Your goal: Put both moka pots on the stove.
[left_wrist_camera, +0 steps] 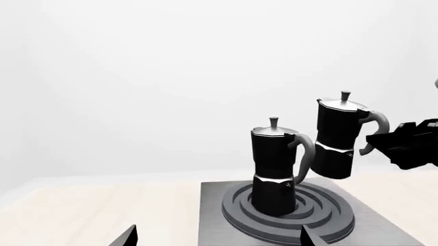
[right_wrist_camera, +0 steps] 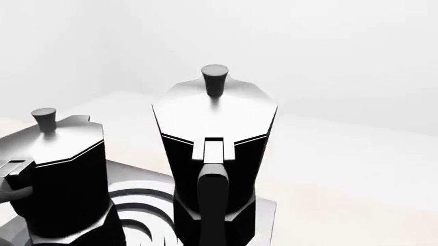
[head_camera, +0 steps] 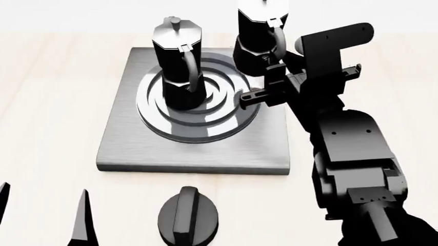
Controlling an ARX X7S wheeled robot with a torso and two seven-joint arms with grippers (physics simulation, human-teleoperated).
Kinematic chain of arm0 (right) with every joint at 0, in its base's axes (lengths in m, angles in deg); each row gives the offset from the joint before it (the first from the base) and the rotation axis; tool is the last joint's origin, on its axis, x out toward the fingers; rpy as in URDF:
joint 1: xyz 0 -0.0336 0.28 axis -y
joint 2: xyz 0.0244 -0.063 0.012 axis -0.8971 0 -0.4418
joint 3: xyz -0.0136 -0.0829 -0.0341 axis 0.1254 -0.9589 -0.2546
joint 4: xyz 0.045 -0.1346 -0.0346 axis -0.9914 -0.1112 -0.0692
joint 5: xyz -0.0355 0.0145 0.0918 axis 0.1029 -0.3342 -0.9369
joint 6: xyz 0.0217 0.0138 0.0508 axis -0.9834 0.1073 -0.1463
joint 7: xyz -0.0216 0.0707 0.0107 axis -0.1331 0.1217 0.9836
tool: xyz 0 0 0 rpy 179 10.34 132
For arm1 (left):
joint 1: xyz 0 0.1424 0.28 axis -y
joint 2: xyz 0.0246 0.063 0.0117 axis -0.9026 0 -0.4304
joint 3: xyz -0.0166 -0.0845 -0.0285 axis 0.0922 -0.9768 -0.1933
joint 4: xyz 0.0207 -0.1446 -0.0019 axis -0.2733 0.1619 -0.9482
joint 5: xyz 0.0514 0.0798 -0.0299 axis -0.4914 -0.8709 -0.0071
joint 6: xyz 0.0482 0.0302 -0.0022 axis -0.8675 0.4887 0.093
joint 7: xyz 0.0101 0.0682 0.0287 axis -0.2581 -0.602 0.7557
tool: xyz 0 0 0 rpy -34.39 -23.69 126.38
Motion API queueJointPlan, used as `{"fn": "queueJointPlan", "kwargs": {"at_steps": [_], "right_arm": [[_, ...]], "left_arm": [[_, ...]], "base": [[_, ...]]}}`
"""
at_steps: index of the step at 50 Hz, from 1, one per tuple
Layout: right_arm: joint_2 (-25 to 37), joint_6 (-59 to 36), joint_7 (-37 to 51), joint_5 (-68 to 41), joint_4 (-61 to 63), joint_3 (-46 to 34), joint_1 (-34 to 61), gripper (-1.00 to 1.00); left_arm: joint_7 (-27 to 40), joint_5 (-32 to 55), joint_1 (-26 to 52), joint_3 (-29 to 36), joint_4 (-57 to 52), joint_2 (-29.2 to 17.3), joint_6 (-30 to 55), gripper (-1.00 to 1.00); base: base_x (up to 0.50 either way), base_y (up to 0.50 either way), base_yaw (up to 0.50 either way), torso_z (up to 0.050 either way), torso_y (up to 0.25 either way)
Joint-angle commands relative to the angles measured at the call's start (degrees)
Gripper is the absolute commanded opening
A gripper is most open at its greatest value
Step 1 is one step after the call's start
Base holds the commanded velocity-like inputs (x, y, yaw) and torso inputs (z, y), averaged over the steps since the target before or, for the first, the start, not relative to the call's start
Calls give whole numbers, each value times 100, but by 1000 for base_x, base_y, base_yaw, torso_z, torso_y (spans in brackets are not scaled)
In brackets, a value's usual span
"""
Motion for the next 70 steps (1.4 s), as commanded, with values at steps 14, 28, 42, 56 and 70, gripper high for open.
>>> {"fn": "queueJointPlan", "kwargs": {"at_steps": [14,28,42,56,70], "right_arm": [[-310,-158,-208,1482,6,1812,-274,-100],[-451,-349,-356,2714,5,3025,-409,-100],[-634,-487,-553,3917,5,4155,-535,-100],[-724,-818,-436,4932,5,4860,-480,-100],[-779,-609,-472,5359,6,5306,-503,100]], "left_arm": [[16,17,14,13,21,-17,-5,100],[24,39,-15,10,10,-42,-35,100],[42,44,-34,8,8,-56,-64,100],[41,34,-29,41,32,-51,-85,100],[55,35,-17,59,40,-47,-84,100]], "base": [[0,0,0,1,1],[0,0,0,0,1],[0,0,0,0,1],[0,0,0,0,0],[0,0,0,0,0]]}}
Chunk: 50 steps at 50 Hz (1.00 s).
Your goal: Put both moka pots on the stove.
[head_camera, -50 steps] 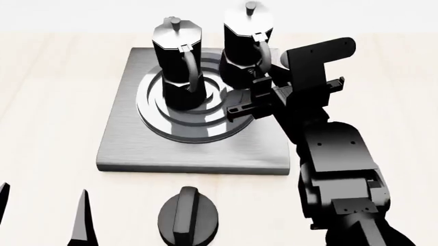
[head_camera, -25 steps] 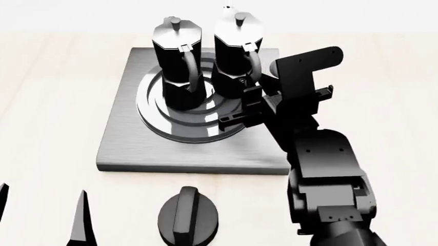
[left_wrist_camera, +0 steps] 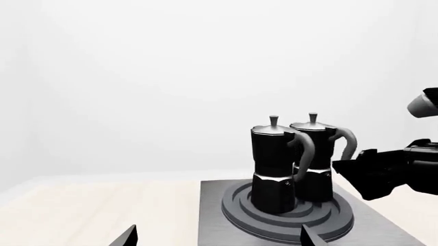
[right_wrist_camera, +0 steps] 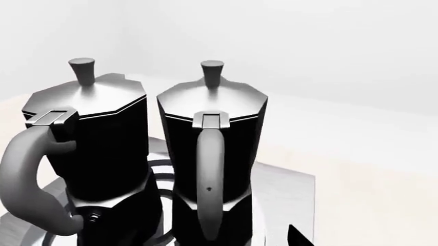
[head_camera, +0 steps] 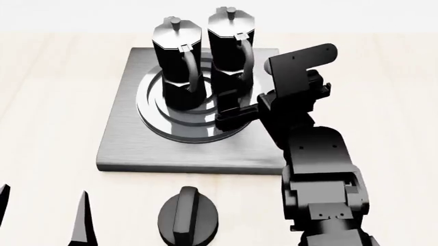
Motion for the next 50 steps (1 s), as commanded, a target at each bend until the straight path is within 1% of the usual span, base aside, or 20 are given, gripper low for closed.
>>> {"fn": "queueJointPlan", "kwargs": {"at_steps": [1,7,9,10,14,15,19,22,25,28,29,30,35,36,42,47,50], "right_arm": [[-48,98,-13,443,-16,430,6,100],[-15,366,41,346,50,657,35,100],[123,-494,213,226,1670,701,-539,100],[171,-693,336,172,2244,753,-761,100],[314,-1422,465,-15,3845,802,-1396,100],[359,-1610,571,-63,4426,836,-1623,100],[466,-2107,679,-266,5541,905,-2049,100],[522,-2313,732,-371,6033,940,-2236,100],[588,-2568,833,-532,6867,1005,-2577,100],[585,-2569,984,-581,7393,1073,-2817,100],[495,-2493,1165,-675,7750,1239,-2969,100],[502,-2601,1218,-723,7922,1257,-3026,100],[549,-2203,1660,-122,8499,1072,-3447,100],[553,-2324,1694,-191,8678,1098,-3549,100],[618,-2235,1777,-258,9234,1169,-3989,100],[684,-2151,1870,-314,9850,1244,-4554,100],[702,-2024,1917,-293,9956,1294,-4757,100]], "left_arm": [[10,-1,5,14,5,0,-2,100],[2,3,24,26,18,0,0,100],[8,5,21,24,12,-3,1,100],[7,6,21,28,16,-2,2,100],[6,-2,21,43,12,-2,0,100],[10,-11,20,49,18,2,2,100],[17,-13,7,57,-23,-13,19,100],[13,-7,18,64,-13,-10,25,100],[19,-8,12,68,-15,-7,17,100],[21,-16,17,78,-4,-1,15,100],[14,-15,23,86,8,2,14,100],[14,-17,21,88,10,2,9,100],[19,-12,18,80,-1,-9,-6,100],[21,-9,20,77,-6,-11,-5,100],[26,-23,15,95,-9,-10,-9,100],[38,-40,7,112,-38,-14,9,100],[37,-35,7,111,-48,-21,3,100]], "base": [[0,0,0,0,0],[0,0,0,0,0],[0,0,0,0,0],[0,0,0,0,0],[0,0,0,0,0],[0,0,0,0,0],[0,0,0,0,0],[0,0,0,0,0],[0,0,0,0,0],[0,0,0,0,0],[0,0,0,0,0],[0,0,0,0,0],[0,0,0,0,0],[0,0,0,0,0],[0,0,0,0,0],[0,0,0,0,0],[0,0,0,0,0]]}}
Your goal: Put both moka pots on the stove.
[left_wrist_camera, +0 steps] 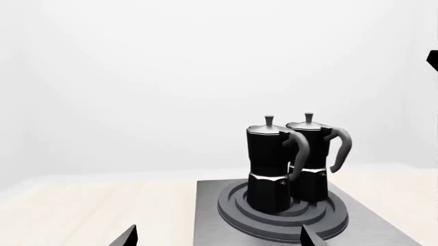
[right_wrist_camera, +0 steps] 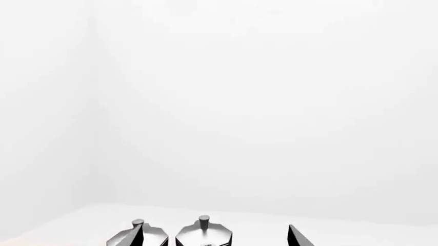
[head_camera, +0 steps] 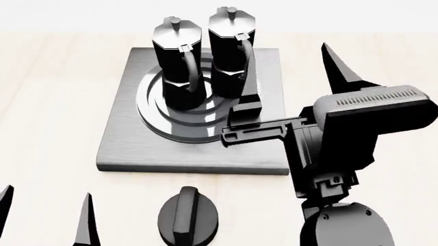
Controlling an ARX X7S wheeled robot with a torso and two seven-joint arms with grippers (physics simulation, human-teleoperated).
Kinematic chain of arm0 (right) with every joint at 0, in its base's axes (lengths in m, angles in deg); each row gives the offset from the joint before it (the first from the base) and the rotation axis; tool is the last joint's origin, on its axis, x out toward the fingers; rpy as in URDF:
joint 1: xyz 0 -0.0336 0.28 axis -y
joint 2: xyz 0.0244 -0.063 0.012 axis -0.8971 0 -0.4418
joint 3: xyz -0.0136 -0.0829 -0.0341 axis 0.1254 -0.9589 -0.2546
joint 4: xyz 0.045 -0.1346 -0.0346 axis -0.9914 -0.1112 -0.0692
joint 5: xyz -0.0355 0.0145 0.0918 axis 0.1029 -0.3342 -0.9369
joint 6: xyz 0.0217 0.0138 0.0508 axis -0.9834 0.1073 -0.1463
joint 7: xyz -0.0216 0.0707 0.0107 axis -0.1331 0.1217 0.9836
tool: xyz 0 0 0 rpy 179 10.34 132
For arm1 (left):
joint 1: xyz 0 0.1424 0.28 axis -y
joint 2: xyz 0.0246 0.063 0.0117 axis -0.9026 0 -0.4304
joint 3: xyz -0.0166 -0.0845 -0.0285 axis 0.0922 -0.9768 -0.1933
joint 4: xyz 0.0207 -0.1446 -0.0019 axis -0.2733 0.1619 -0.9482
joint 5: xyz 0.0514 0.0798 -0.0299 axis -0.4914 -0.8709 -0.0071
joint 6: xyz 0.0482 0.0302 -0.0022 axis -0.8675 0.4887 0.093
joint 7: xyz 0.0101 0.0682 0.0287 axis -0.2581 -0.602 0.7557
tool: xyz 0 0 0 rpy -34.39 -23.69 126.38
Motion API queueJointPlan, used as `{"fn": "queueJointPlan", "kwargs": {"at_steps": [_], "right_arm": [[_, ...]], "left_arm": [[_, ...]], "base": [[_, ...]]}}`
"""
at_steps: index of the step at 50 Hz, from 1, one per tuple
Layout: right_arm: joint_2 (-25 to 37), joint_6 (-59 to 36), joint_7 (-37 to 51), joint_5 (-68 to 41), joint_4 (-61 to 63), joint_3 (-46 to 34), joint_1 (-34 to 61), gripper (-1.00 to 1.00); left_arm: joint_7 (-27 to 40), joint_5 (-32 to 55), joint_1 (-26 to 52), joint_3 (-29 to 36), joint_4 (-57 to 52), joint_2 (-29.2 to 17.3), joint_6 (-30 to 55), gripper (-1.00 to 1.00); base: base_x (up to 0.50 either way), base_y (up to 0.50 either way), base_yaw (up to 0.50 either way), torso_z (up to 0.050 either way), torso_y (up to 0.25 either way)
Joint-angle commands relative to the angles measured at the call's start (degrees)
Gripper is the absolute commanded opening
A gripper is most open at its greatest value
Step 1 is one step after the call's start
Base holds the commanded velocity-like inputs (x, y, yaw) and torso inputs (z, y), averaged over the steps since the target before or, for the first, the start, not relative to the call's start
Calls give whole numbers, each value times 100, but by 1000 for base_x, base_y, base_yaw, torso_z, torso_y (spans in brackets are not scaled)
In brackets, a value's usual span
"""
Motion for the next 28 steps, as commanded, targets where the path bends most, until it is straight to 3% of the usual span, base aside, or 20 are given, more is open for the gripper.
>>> {"fn": "queueJointPlan", "kwargs": {"at_steps": [1,28], "right_arm": [[112,165,291,1,1191,137,-975,100],[283,1005,408,330,1130,7,-2111,100]], "left_arm": [[13,-14,-3,19,-35,-11,10,100],[48,-25,-22,44,-44,-18,-18,100]], "base": [[0,0,0,0,0],[0,0,0,0,0]]}}
